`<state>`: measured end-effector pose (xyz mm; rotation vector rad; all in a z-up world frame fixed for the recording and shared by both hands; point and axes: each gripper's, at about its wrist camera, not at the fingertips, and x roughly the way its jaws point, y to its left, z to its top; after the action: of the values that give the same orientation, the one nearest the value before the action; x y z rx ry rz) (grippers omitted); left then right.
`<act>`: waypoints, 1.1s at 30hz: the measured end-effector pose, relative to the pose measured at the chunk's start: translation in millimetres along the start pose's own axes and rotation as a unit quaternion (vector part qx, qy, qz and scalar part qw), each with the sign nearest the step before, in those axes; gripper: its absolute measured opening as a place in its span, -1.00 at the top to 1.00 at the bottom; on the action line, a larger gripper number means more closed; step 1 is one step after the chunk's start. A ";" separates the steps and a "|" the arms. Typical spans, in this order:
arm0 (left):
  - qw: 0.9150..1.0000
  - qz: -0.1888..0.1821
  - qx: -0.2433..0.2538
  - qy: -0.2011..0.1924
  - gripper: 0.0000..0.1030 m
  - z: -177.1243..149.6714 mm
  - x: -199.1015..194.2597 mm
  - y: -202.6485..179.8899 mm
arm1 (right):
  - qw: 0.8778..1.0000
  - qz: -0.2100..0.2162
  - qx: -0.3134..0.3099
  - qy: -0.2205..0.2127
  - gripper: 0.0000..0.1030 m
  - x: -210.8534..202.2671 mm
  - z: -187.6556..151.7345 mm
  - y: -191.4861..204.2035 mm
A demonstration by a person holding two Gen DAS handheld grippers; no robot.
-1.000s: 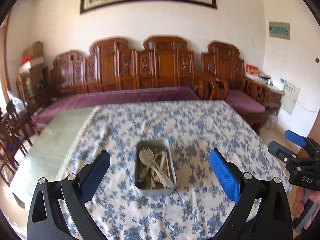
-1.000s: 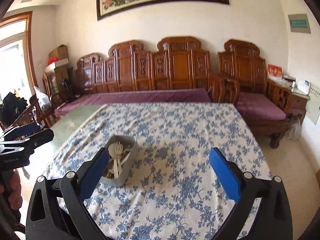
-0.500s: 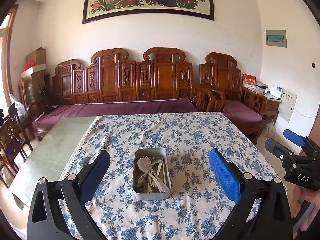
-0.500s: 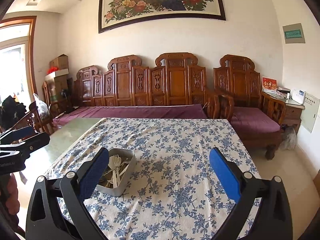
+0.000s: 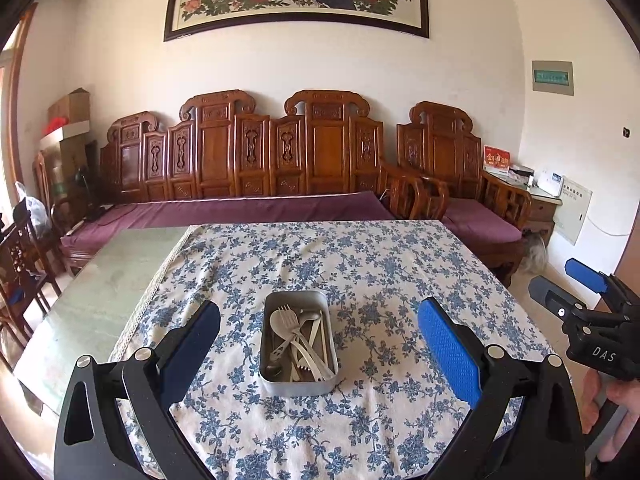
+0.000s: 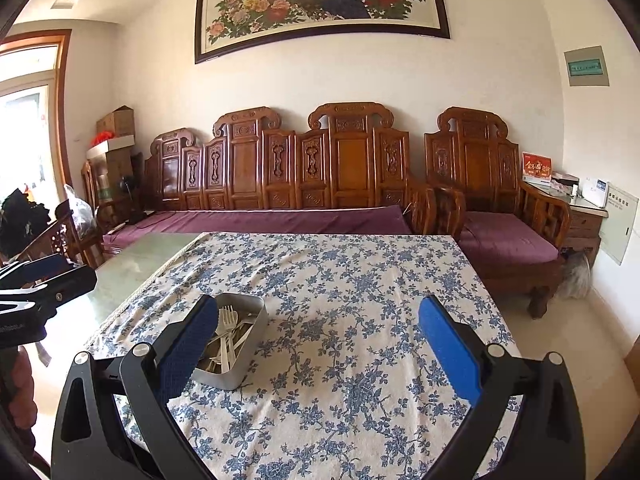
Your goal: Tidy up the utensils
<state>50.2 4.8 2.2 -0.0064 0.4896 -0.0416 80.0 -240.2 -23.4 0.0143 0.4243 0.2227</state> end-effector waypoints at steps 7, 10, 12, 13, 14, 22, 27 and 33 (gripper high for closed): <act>1.000 -0.004 -0.001 0.004 -0.86 -2.1 2.4 -0.5 | 1.000 0.003 -0.001 0.003 -0.95 1.6 -3.0 2.1; 1.000 -0.007 -0.004 0.006 -0.86 -3.6 4.0 0.3 | 1.000 0.003 -0.001 0.002 -0.95 1.7 -3.4 2.5; 1.000 -0.008 -0.006 0.007 -0.86 -4.1 4.4 0.8 | 1.000 0.002 0.000 0.003 -0.95 1.5 -3.0 2.2; 1.000 -0.008 -0.006 0.007 -0.86 -4.1 4.5 0.9 | 1.000 0.002 0.000 0.003 -0.95 1.9 -3.4 2.2; 1.000 -0.008 -0.006 0.007 -0.86 -4.4 4.7 1.0 | 1.000 0.001 -0.001 0.003 -0.95 1.6 -3.1 2.3; 1.000 -0.008 -0.005 0.007 -0.86 -4.6 4.6 1.5 | 1.000 0.001 -0.003 0.002 -0.95 2.2 -4.2 5.2; 1.000 -0.005 -0.005 0.010 -0.86 -5.5 7.1 2.6 | 1.000 0.002 -0.002 0.003 -0.95 3.0 -5.5 5.8; 1.000 -0.005 -0.004 0.010 -0.86 -6.6 7.8 2.7 | 1.000 0.004 -0.002 0.004 -0.95 4.1 -7.7 7.2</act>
<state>54.1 7.2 -7.4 -0.0174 0.5092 -0.0502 78.9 -232.6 -31.6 0.0115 0.4316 0.2315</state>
